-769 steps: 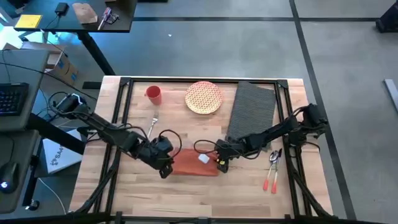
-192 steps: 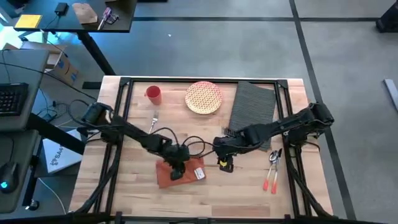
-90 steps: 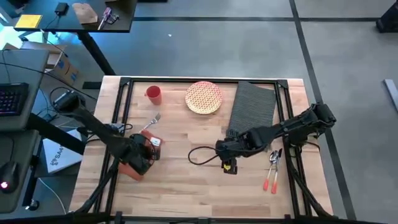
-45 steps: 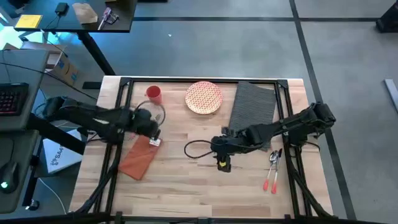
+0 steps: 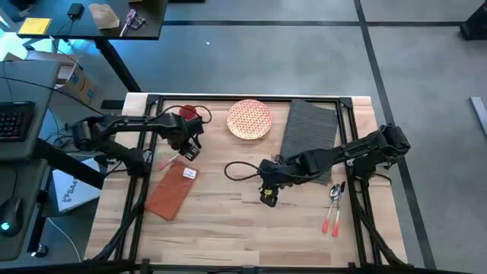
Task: Set table place
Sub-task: Put the orange fork on the orange table napkin
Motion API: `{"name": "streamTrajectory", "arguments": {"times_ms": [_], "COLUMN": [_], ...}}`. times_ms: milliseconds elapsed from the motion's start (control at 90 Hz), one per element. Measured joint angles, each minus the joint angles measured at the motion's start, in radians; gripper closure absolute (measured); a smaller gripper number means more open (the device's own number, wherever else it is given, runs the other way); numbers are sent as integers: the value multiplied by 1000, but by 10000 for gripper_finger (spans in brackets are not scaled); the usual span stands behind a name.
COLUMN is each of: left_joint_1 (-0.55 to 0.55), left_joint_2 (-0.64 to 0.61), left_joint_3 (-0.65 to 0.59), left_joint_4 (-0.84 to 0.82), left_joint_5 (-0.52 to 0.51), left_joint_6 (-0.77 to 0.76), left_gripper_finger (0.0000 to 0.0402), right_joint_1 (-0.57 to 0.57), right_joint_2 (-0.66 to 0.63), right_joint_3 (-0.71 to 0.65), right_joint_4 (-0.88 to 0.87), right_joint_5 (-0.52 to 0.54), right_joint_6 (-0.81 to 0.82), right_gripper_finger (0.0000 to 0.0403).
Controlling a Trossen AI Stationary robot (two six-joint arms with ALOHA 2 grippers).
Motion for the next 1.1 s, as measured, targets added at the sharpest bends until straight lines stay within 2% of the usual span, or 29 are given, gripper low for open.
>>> {"name": "streamTrajectory", "arguments": {"times_ms": [167, 278, 344, 489, 611, 711, 800, 856, 978, 1100], "left_joint_1": [-1, -8, -12, -29, -62, -111, -178, -216, -321, -400], "left_joint_2": [84, 87, 71, -12, -95, -149, -188, -197, -200, -199], "left_joint_3": [-13, -7, 7, 99, 205, 272, 265, 236, 133, 14], "left_joint_4": [19, 24, 13, -66, -182, -291, -342, -353, -348, -260], "left_joint_5": [-16, -10, -16, -77, -78, 1, 144, 212, 222, 318], "left_joint_6": [65, 79, 77, 76, 12, -132, -298, -367, -499, -608], "left_gripper_finger": [330, 375, 393, 399, 400, 401, 401, 401, 401, 401], "right_joint_1": [10, 19, 25, 33, 33, 33, 33, 30, 29, 28], "right_joint_2": [0, 0, 0, -3, -3, -3, -3, -3, -3, -3], "right_joint_3": [0, 0, 0, 0, 0, 0, 0, 0, 0, 0], "right_joint_4": [0, 0, 0, 0, 0, 0, 0, 0, 0, 0], "right_joint_5": [-8, -15, -15, -15, -15, -15, -5, 11, 34, 42], "right_joint_6": [39, 52, 52, 42, 10, -32, -71, -99, -149, -193], "right_gripper_finger": [219, 219, 219, 219, 219, 219, 219, 219, 219, 219]}}
